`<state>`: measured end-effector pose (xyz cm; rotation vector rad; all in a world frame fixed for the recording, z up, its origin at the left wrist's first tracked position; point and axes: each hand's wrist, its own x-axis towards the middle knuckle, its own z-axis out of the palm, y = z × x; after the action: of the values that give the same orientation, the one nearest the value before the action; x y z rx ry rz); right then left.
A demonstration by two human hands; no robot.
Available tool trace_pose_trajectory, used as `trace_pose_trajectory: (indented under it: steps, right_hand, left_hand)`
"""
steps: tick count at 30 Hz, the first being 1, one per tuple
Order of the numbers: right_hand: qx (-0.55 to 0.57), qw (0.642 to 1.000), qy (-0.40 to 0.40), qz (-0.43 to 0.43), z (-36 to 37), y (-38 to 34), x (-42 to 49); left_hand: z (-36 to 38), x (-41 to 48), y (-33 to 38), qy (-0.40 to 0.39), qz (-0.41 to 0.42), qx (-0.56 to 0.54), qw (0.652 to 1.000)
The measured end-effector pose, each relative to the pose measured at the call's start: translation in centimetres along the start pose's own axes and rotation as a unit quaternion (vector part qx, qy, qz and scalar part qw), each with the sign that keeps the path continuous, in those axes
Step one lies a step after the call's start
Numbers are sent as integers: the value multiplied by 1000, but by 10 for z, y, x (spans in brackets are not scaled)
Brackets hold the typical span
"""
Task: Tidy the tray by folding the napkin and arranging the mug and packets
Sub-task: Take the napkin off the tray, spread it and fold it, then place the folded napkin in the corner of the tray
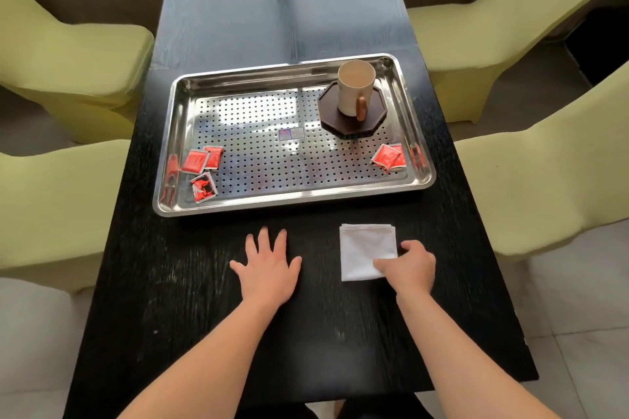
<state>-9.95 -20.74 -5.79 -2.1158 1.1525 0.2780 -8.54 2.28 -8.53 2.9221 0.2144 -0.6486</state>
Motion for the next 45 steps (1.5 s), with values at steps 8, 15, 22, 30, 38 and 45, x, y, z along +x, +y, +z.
trace_pose_trajectory:
  steps: [8, 15, 22, 30, 38, 45]
  right_hand:
    - [249, 940, -152, 177, -11, -8, 7]
    - [208, 947, -243, 24, -21, -37, -17]
    - [206, 927, -299, -92, -26, -99, -32]
    - [216, 909, -337, -117, 28, -190, -22]
    - [232, 900, -362, -76, 98, -277, -7]
    - [237, 896, -373, -48, 156, -331, 7]
  left_hand:
    - [-16, 7, -36, 20, -39, -16, 999]
    - [-28, 16, -82, 17, -137, -53, 989]
    - [-40, 29, -116, -23, -225, -93, 970]
    - [-51, 49, -127, -58, -240, -118, 962]
    - [-55, 54, -128, -73, -236, -98, 964]
    - [-49, 57, -128, -74, -238, -103, 963]
